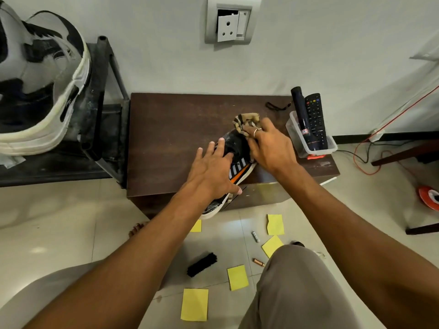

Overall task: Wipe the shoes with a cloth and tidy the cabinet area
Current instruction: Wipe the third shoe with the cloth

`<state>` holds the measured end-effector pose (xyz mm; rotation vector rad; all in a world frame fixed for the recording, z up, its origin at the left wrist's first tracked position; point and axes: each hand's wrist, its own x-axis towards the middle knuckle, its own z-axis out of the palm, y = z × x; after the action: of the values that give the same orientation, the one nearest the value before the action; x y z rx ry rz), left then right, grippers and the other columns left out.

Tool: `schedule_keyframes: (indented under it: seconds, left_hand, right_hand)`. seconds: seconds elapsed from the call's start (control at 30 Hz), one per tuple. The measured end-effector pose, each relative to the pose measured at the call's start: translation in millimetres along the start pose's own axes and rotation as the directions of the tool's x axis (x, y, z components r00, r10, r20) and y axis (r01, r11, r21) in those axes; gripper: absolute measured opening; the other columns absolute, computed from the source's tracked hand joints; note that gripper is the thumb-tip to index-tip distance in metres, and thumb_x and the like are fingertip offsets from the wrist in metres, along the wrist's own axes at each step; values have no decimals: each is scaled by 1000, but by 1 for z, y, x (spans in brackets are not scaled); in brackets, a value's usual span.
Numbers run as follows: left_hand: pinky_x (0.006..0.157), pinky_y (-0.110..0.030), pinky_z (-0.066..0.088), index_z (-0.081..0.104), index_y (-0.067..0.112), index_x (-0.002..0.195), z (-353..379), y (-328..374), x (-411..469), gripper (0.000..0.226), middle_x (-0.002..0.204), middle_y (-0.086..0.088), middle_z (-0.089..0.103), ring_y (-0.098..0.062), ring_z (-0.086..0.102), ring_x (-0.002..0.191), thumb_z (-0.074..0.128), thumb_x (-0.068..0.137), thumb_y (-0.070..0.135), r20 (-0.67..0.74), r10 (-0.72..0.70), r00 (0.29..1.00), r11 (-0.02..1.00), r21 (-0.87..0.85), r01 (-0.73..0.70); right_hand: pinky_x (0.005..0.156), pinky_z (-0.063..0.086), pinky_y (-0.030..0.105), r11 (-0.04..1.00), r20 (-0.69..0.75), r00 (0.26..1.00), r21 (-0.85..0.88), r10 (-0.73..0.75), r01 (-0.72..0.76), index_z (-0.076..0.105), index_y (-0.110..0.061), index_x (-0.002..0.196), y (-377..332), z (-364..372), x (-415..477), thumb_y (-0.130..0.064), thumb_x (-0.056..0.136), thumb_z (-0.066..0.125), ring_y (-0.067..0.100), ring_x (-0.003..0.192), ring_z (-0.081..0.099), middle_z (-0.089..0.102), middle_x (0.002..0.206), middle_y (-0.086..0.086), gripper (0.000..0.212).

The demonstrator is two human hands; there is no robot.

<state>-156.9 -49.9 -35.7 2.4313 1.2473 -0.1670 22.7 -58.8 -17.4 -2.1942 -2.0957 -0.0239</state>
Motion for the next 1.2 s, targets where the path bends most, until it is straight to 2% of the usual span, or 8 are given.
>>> schedule_keyframes:
  seconds: [0.27,0.4,0.5,0.67,0.83,0.93,1.07,1.2]
  left_hand:
    - [121,-65,11,41,28,150,-8,14,-3,77,169,-4,8,-39,6,154,73,85,52,2,-96,995,987,125,96]
    - [121,-64,8,46,30,147,-11,12,-5,62,169,-3,12,-40,8,153,68,90,32,-75,-104,992,962,247,120]
    - [122,-62,5,48,30,147,-11,9,-3,58,170,-2,9,-40,2,154,65,92,28,-88,-73,993,953,287,96]
    - [119,-68,-6,56,32,140,-11,8,-4,48,171,-2,-2,-42,-16,153,62,94,21,-105,-11,994,952,302,42]
    - [115,-65,-18,59,38,139,-15,-9,1,49,170,7,-4,-35,-24,152,60,90,32,-86,-24,996,999,-30,22]
    - [114,-62,-22,62,34,135,-5,-8,4,50,170,10,-2,-32,-23,153,60,90,57,-123,-39,992,994,-104,26]
    - [116,-67,-17,58,28,126,8,-4,3,51,170,10,2,-34,-20,153,76,83,50,-161,-70,984,994,-100,55]
    - [114,-65,-19,57,28,123,7,-1,7,54,170,10,4,-33,-16,155,80,80,48,-159,-59,985,994,-95,44]
  right_hand:
    - [82,51,43,992,212,970,1,122,-125,68,-12,119,-12,3,18,-28,98,54,37,100,65,56,128,12,30]
    - [84,56,39,970,352,914,54,204,-237,72,-14,101,-6,-5,10,-26,92,59,27,90,67,72,102,9,21]
    - [78,54,34,965,514,845,114,146,-236,70,-24,94,-2,-11,-6,-23,93,62,14,78,63,69,87,0,8]
    - [78,52,29,912,724,689,306,-36,-274,79,-25,100,1,-40,-21,-25,92,69,16,88,68,74,91,-5,13]
    - [87,54,36,827,394,911,467,123,-313,77,-23,107,16,-41,-14,-29,95,67,14,92,69,75,100,-4,17]
    - [83,53,31,900,419,902,348,102,-263,71,-18,118,6,-21,-21,-38,97,64,22,104,66,67,112,3,29]
    - [101,43,35,965,602,797,180,44,-189,46,-15,149,-3,-24,-30,-37,97,65,25,126,48,34,146,7,60]
    - [104,43,37,987,513,858,120,31,-108,50,-18,148,-8,-22,-29,-28,94,72,29,128,53,49,146,11,60]
